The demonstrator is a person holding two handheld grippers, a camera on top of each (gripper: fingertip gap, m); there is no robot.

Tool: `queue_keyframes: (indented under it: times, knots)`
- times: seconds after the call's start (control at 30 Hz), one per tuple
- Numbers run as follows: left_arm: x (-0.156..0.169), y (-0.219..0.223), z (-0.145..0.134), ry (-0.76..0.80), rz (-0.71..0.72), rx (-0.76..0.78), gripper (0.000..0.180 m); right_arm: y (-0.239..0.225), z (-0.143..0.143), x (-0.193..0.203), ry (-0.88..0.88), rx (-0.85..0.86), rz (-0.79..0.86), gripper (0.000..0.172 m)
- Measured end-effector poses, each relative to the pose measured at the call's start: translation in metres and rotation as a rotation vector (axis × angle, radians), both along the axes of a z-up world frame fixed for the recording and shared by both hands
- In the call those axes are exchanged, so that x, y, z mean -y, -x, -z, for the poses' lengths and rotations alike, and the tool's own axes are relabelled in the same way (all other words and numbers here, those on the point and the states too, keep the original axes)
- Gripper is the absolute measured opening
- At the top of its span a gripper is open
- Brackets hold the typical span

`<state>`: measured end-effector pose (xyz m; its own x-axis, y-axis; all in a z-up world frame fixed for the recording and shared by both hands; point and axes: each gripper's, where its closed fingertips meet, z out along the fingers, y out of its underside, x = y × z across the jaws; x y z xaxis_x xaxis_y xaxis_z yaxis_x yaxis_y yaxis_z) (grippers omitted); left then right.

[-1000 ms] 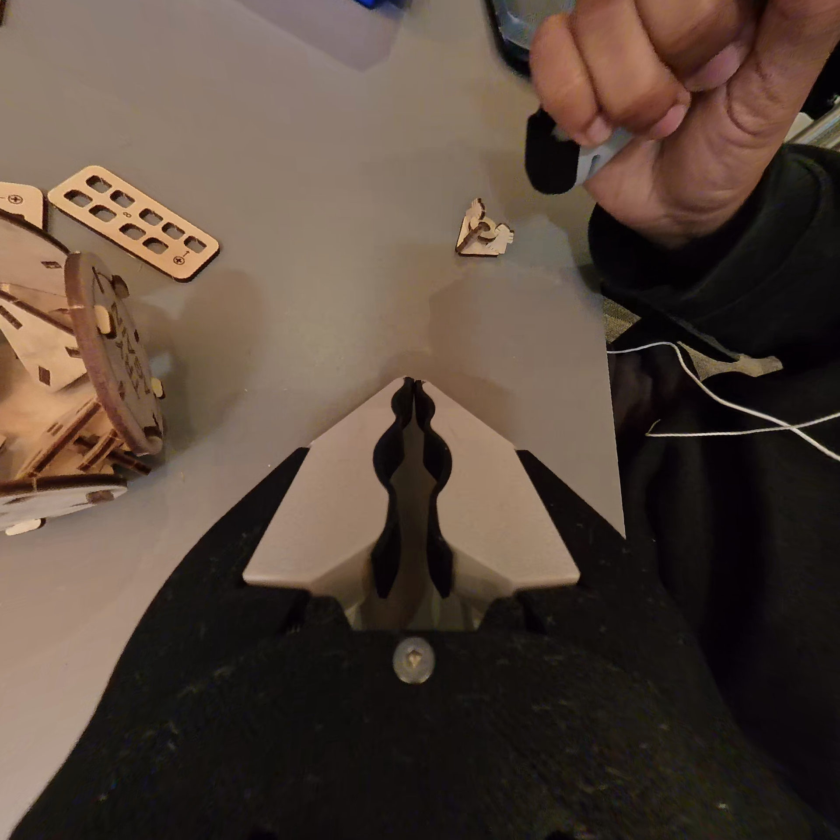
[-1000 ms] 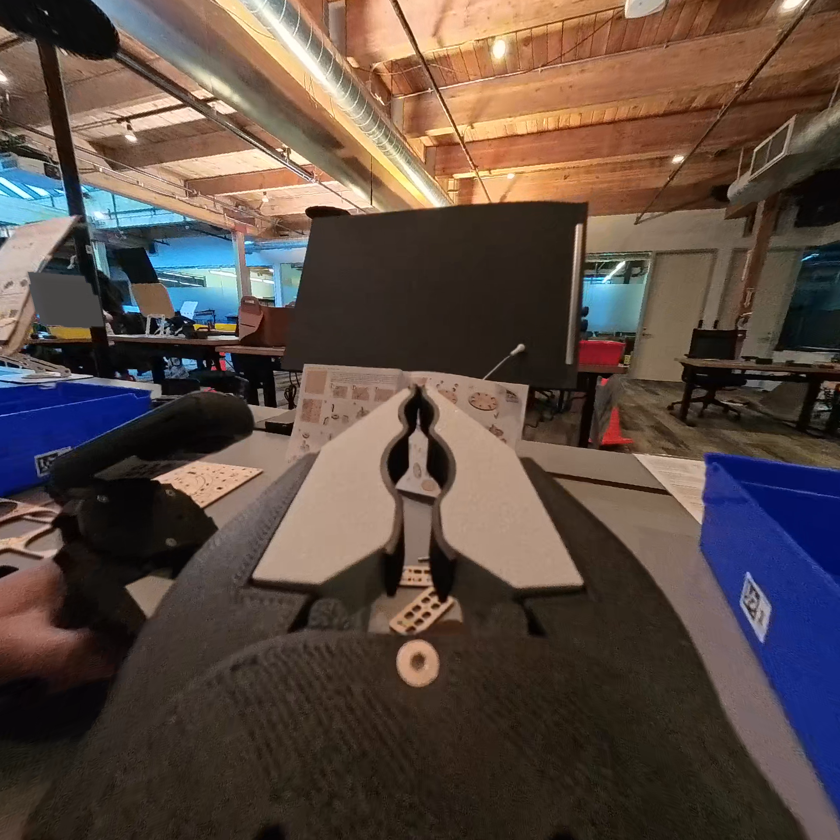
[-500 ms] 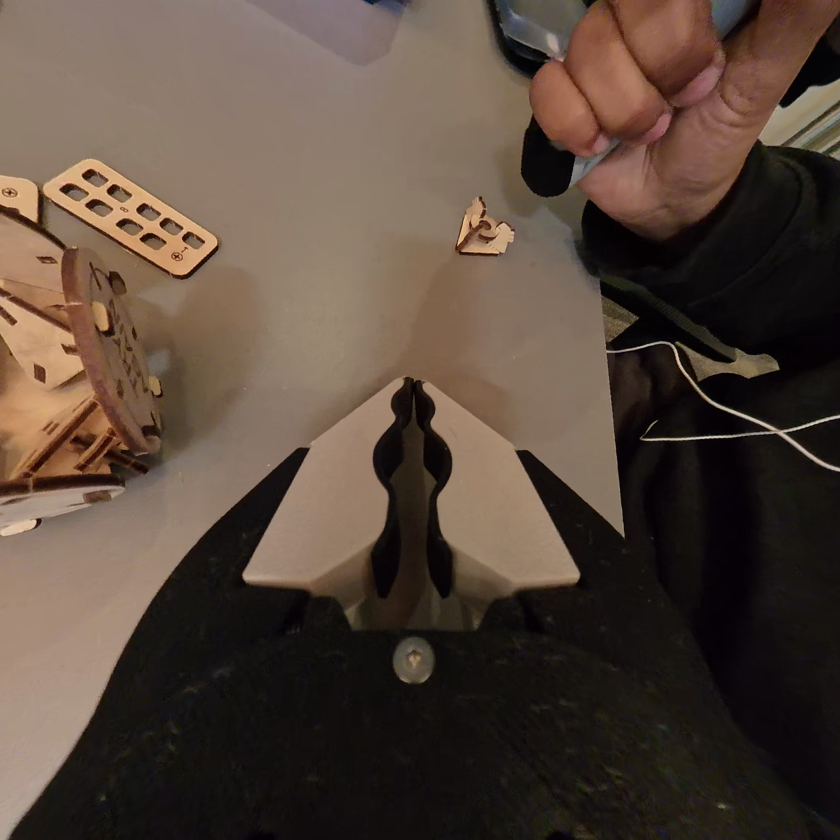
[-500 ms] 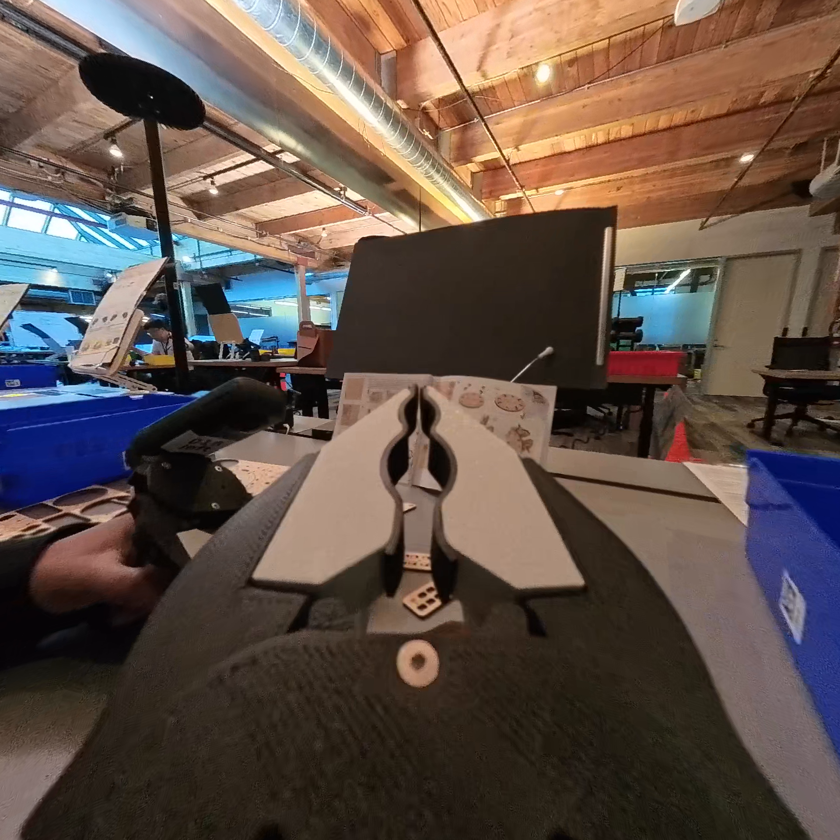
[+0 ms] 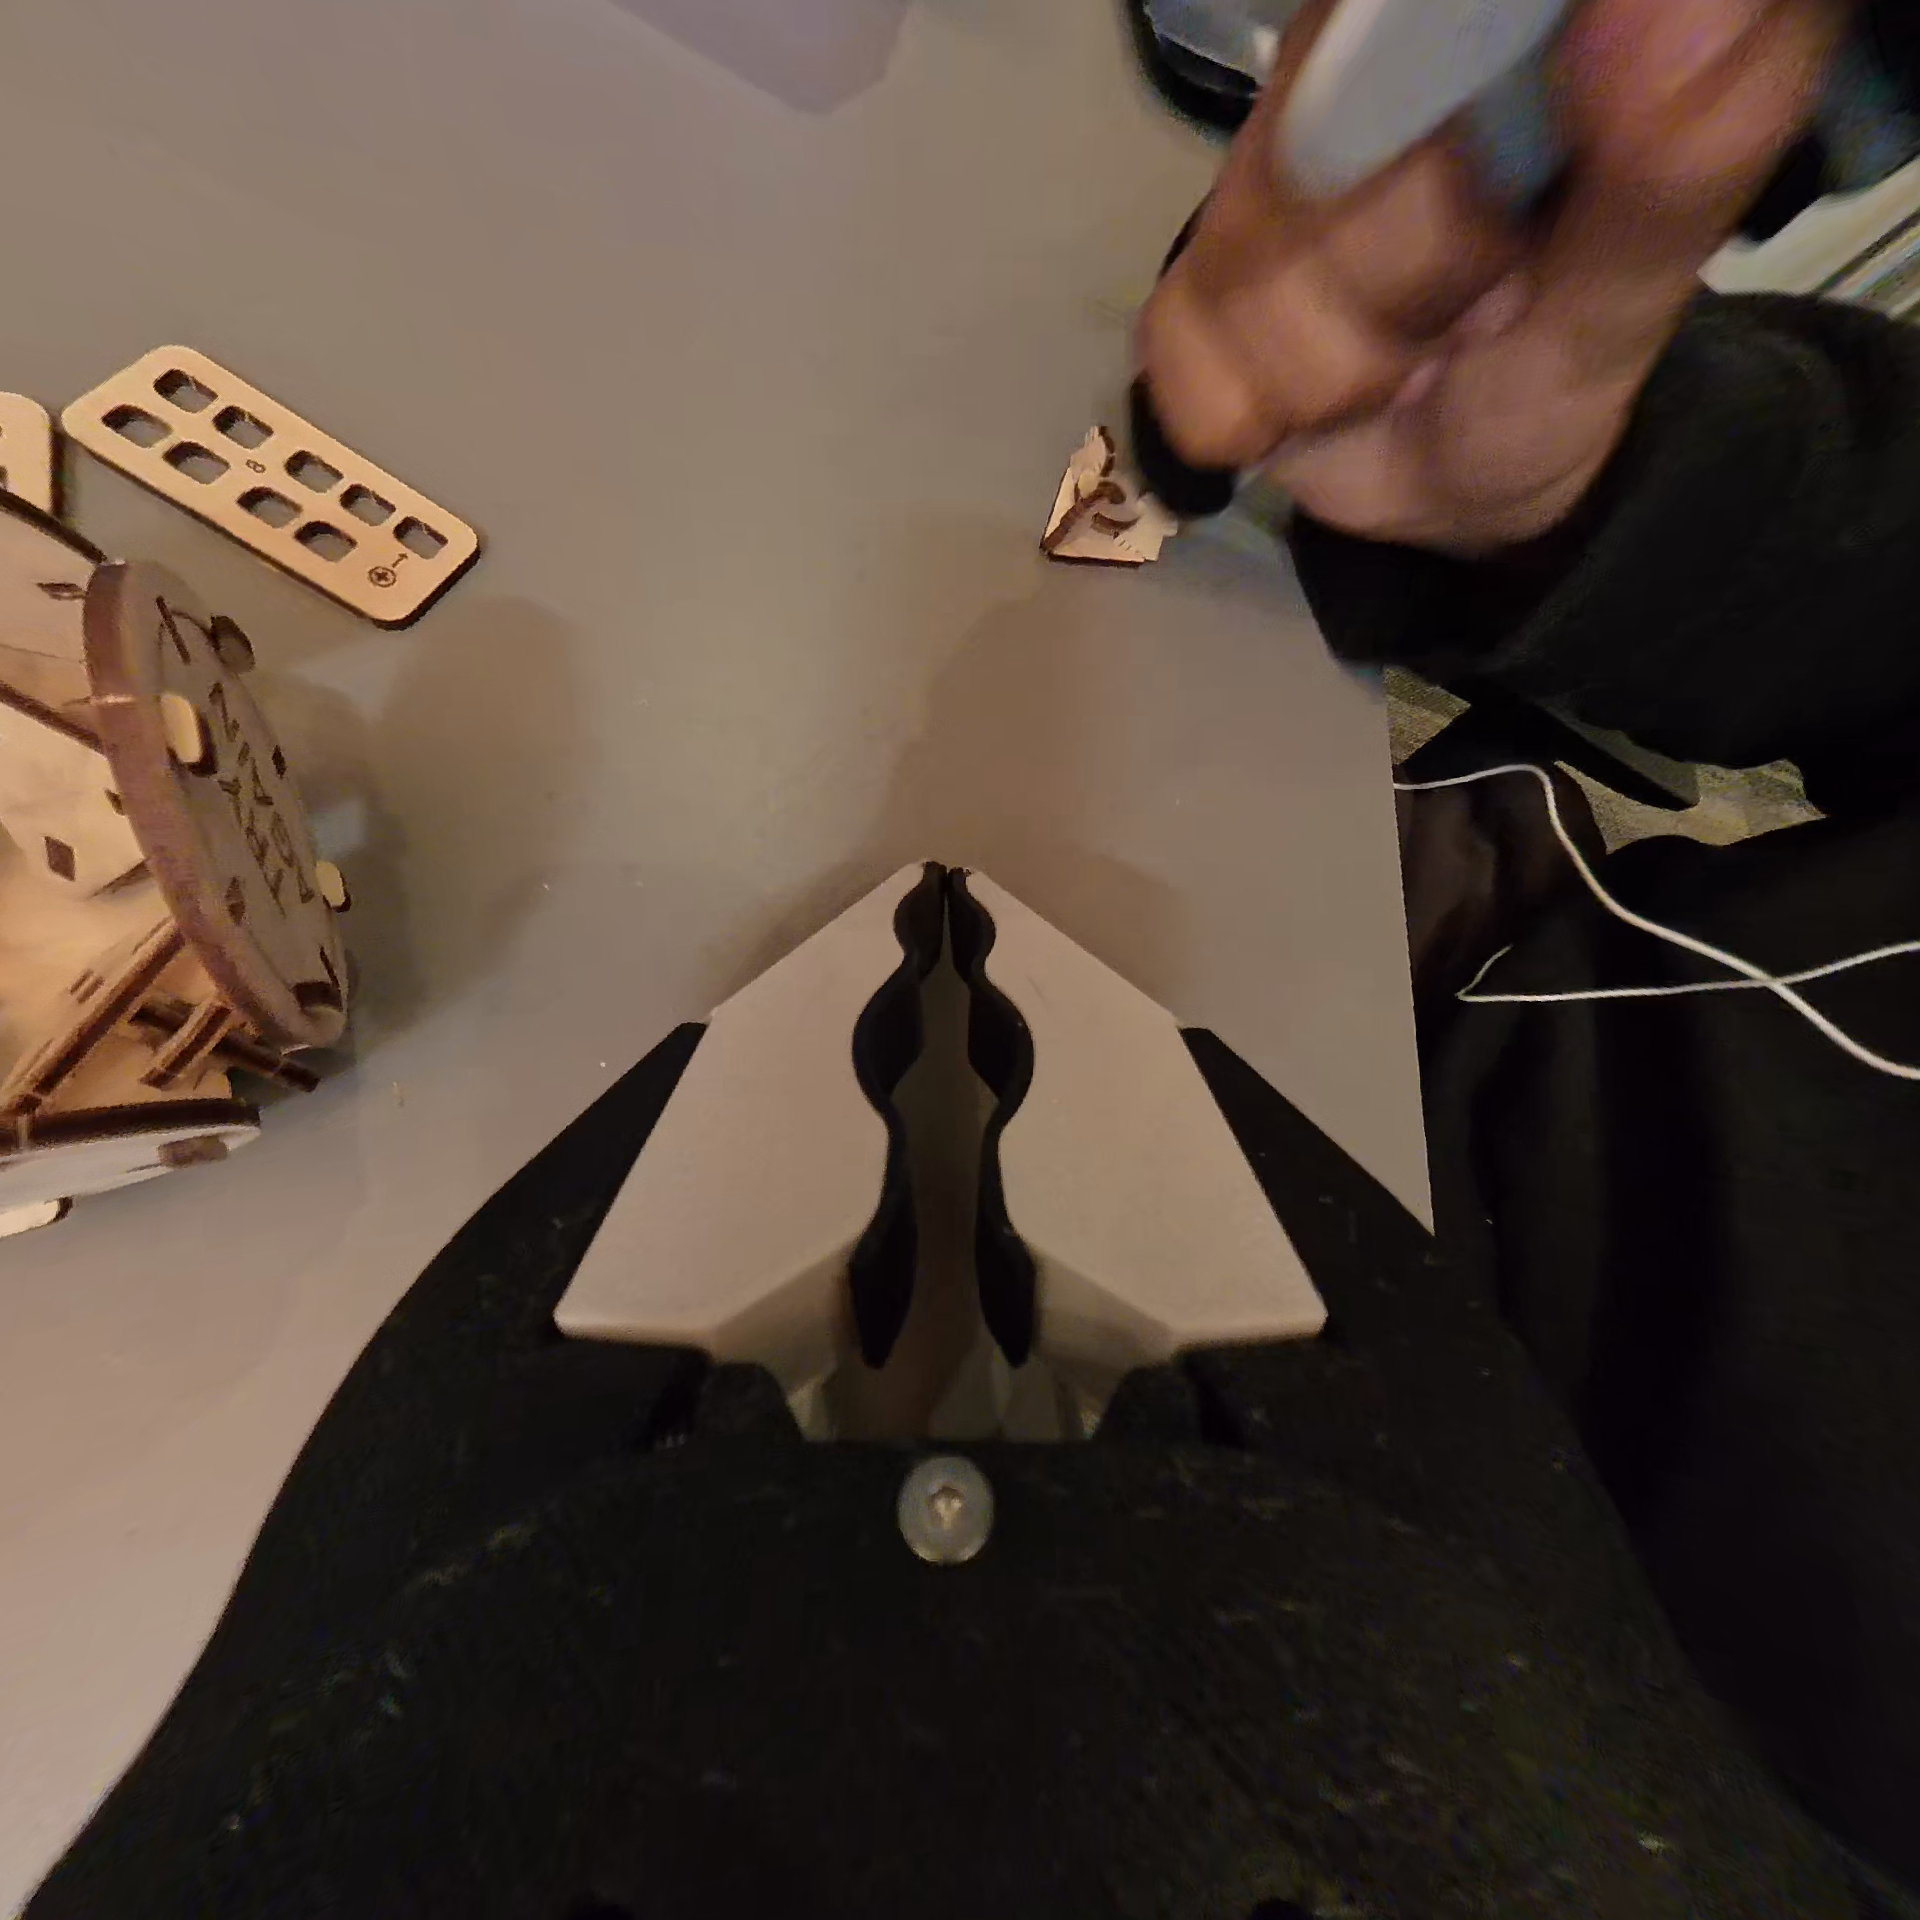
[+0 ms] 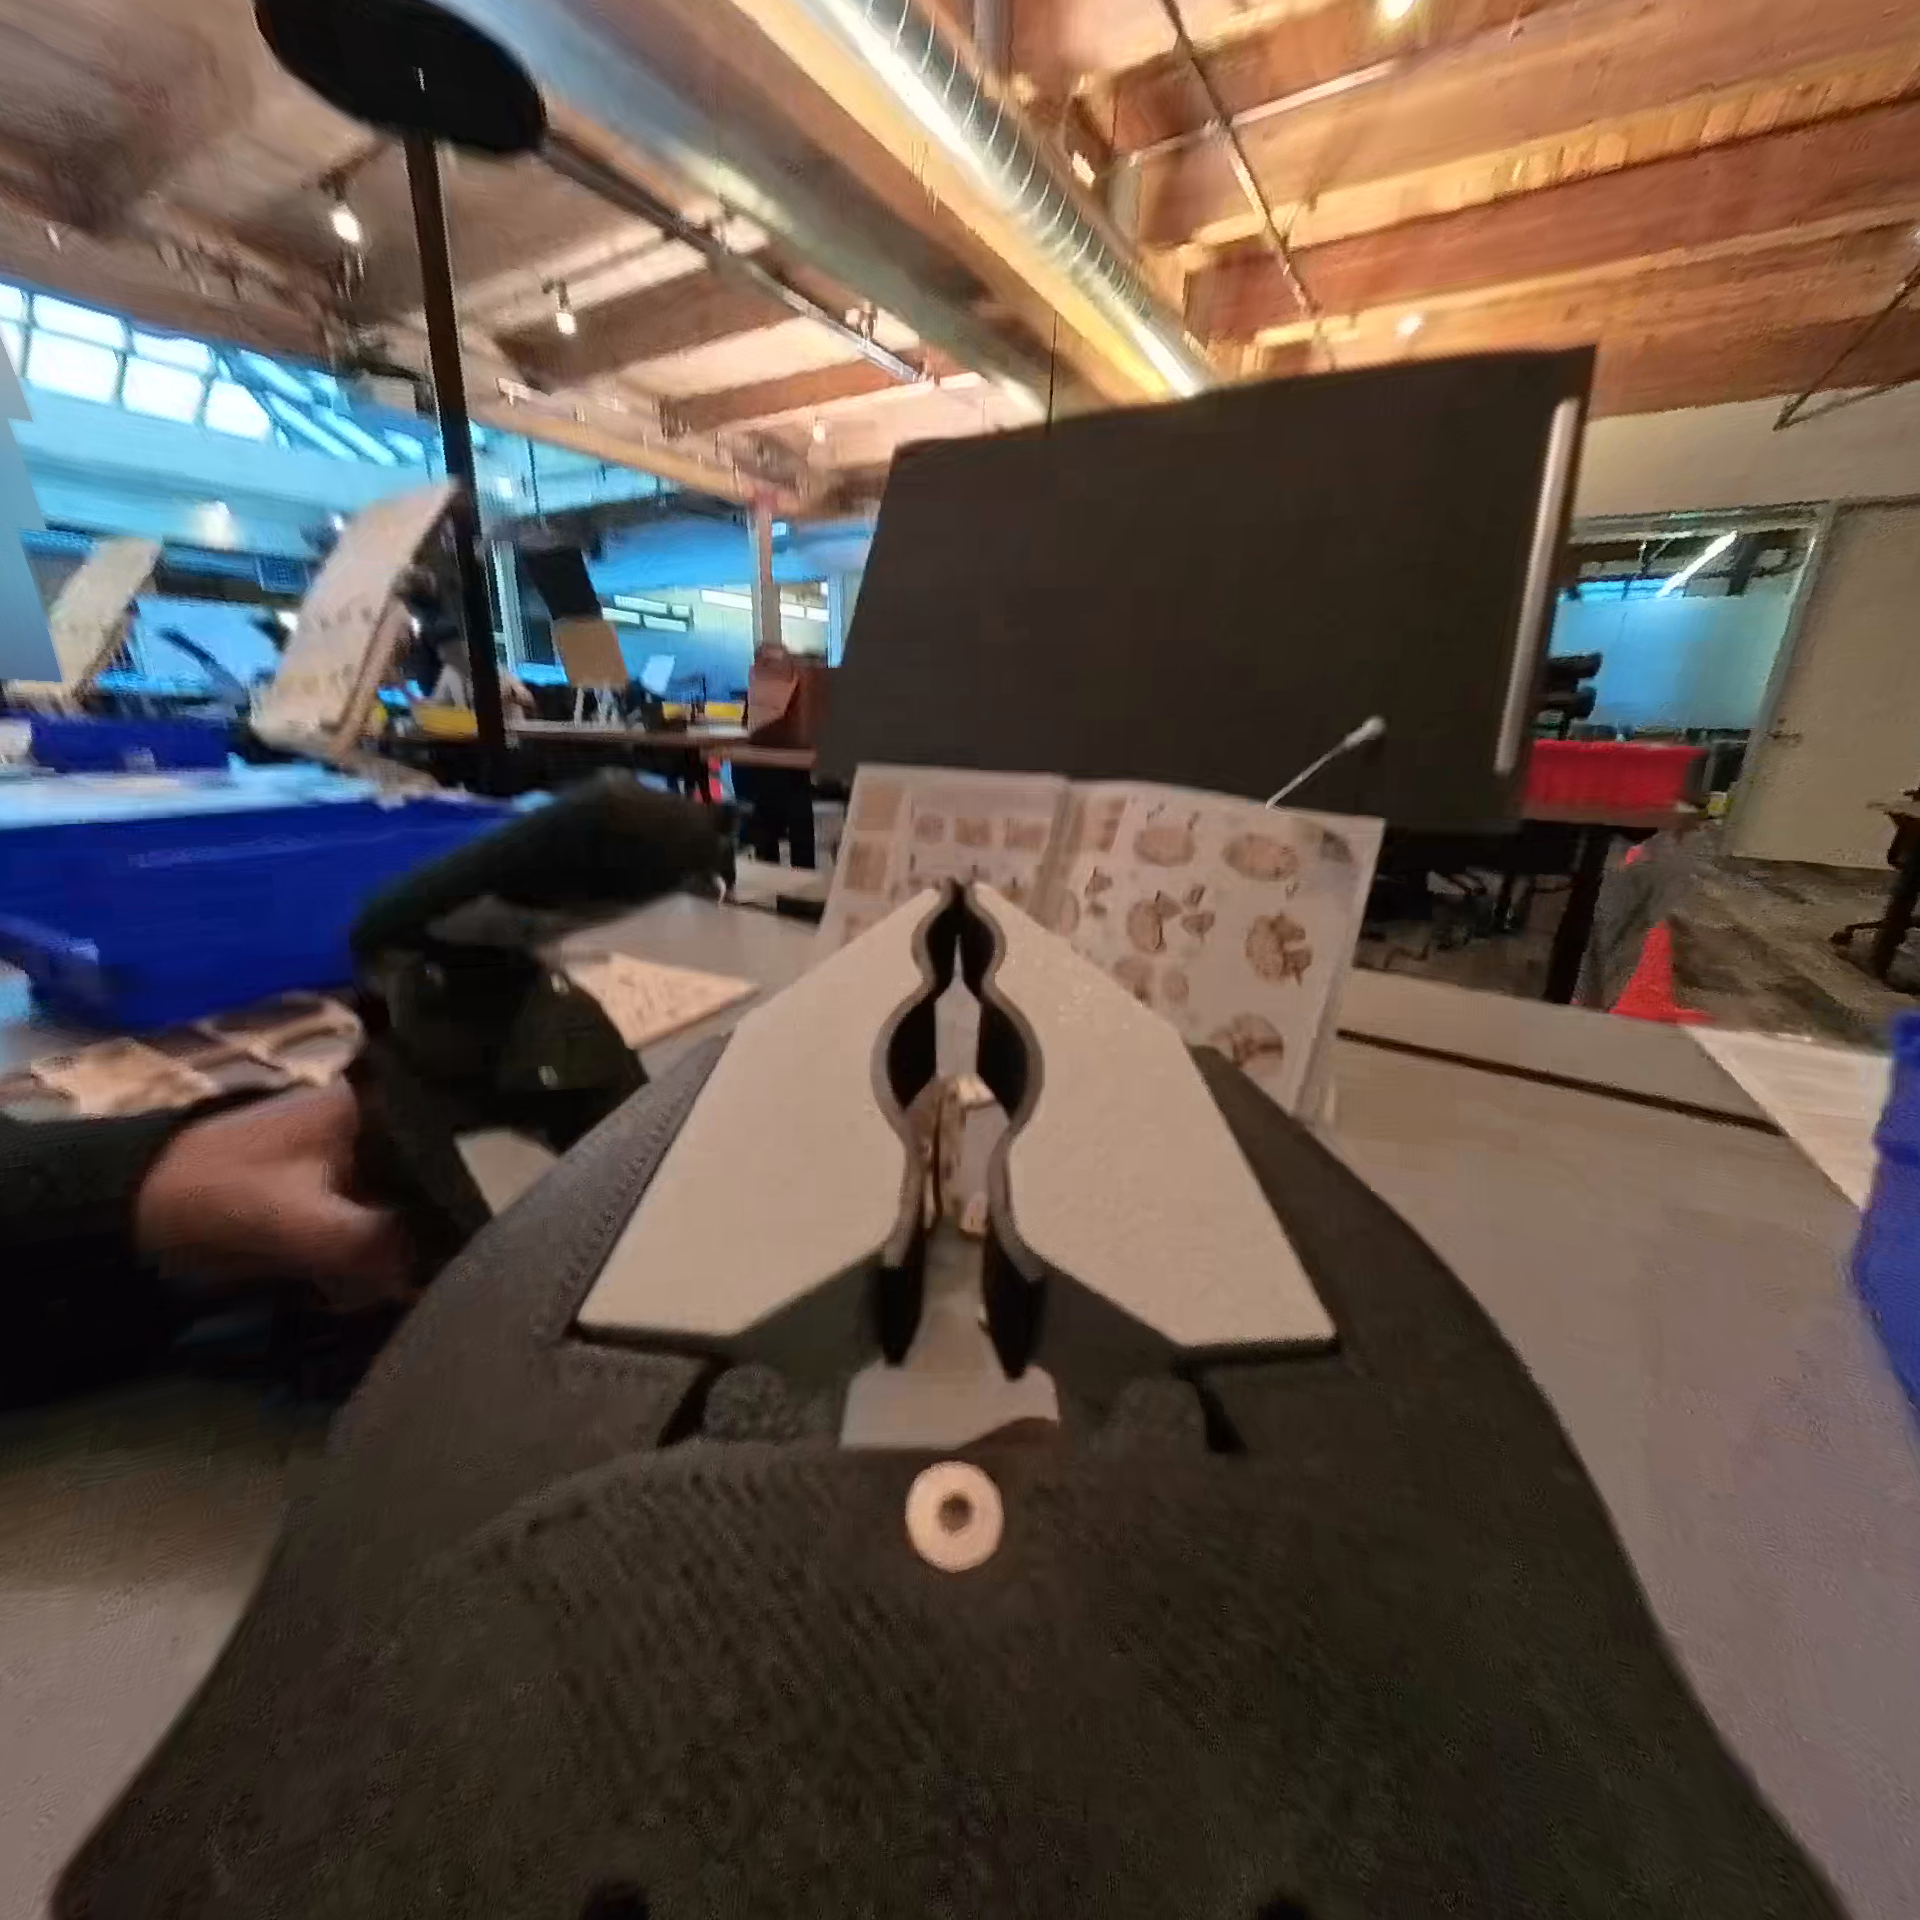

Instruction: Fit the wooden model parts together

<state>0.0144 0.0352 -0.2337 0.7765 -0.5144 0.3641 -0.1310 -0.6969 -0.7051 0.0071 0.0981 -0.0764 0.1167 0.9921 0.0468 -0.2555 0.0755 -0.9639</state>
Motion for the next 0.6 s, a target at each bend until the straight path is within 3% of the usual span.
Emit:
queue_keyframes:
  times: [0.07, 0.2, 0.33, 0.5, 0.53, 0.6]
  knots:
    - [0.000, 0.000, 0.001, 0.001, 0.001, -0.006, 0.000, 0.002, 0.002, 0.000, -0.029, -0.002, 0.018, 0.000]
    - [0.000, 0.001, -0.002, -0.001, -0.007, 0.021, 0.000, -0.009, -0.036, 0.012, -0.051, -0.095, -0.001, 0.000]
    - [0.000, 0.000, 0.000, -0.001, 0.000, 0.000, 0.000, 0.009, 0.011, -0.002, -0.032, 0.023, 0.026, 0.000]
    - [0.000, 0.001, -0.001, 0.000, -0.006, 0.015, 0.000, -0.014, -0.036, -0.009, -0.009, -0.119, 0.069, 0.000]
    - [0.000, 0.001, -0.002, 0.001, -0.006, 0.022, 0.000, -0.012, -0.030, -0.010, -0.012, -0.099, 0.071, 0.000]
    - [0.000, 0.000, -0.001, 0.003, -0.001, 0.011, 0.000, 0.004, 0.007, -0.012, 0.020, 0.005, 0.040, 0.000]
